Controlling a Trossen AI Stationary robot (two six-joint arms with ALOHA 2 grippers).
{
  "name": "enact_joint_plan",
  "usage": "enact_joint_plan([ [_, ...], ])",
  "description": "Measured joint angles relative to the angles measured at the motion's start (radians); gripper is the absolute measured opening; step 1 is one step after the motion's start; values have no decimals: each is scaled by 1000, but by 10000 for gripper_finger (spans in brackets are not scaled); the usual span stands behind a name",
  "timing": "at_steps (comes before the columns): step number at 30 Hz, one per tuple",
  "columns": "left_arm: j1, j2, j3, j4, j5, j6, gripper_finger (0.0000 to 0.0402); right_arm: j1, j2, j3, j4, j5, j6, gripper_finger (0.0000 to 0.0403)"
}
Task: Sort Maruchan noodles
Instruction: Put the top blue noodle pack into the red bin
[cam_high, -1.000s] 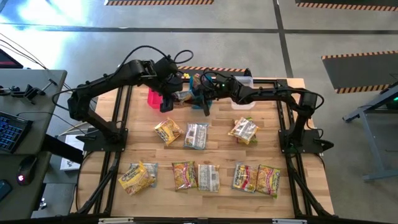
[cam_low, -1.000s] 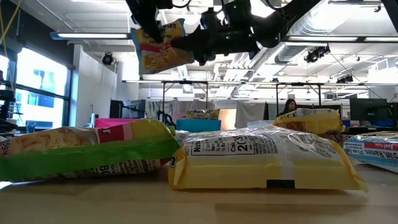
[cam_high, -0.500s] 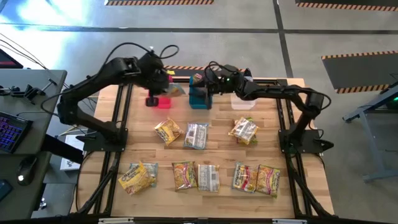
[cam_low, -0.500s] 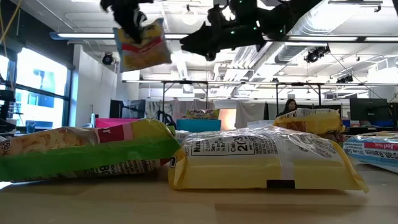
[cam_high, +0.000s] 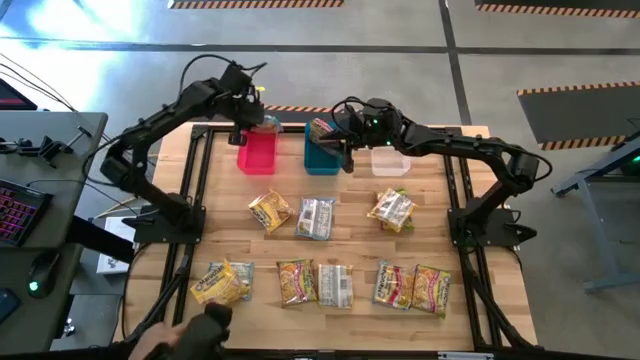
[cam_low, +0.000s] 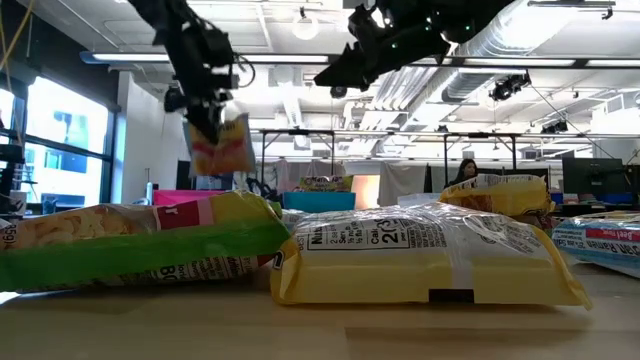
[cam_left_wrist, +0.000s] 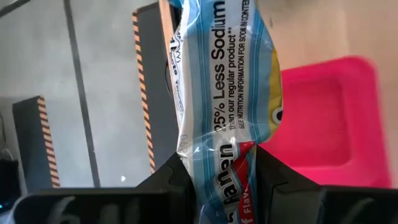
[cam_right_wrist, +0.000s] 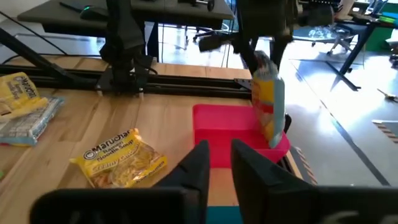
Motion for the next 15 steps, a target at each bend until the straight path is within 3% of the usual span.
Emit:
enact_joint_plan([
  [6,30,99,0,7,-40,52,67,-1,0,0,1,0,-12,4],
  [15,62,165,2,26,-39,57,67,-1,0,-2,-25,-1,-31,2],
])
